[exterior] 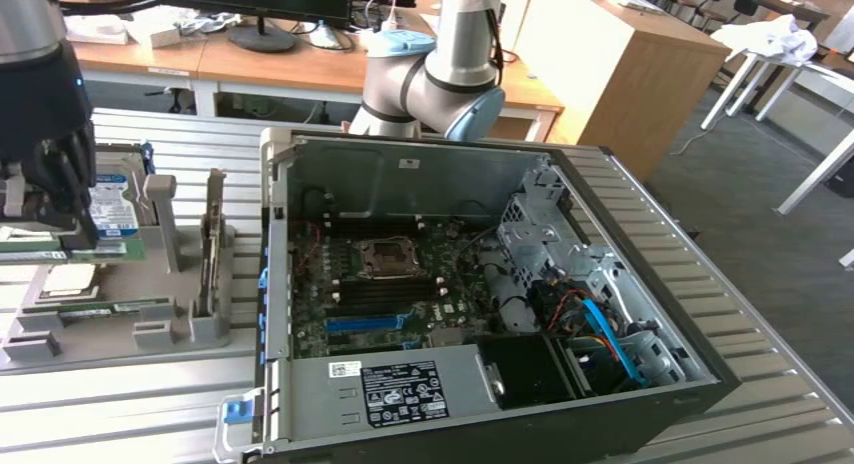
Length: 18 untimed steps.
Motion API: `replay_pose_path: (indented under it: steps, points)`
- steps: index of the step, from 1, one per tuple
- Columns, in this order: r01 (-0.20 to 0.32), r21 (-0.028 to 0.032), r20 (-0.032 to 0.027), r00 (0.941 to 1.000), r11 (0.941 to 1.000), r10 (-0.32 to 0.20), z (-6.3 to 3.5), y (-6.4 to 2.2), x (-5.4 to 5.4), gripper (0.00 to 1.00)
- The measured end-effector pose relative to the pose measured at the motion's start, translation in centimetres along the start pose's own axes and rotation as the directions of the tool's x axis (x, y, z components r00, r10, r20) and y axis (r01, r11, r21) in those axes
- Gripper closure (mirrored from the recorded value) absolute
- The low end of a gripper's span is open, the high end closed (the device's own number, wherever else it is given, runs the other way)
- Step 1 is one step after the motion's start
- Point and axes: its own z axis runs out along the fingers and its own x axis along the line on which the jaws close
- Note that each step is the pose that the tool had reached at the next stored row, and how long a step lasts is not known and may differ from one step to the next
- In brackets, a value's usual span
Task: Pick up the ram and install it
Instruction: 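Pick up the ram and move it above insertion slot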
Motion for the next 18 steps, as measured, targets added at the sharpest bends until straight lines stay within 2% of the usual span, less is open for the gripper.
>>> replay_pose_path:
  steps: [18]
  points:
    - [0.000,0.0000,0.0000,1.0000,1.0000,0.000,-3.67,-0.06,0.0,0.88]
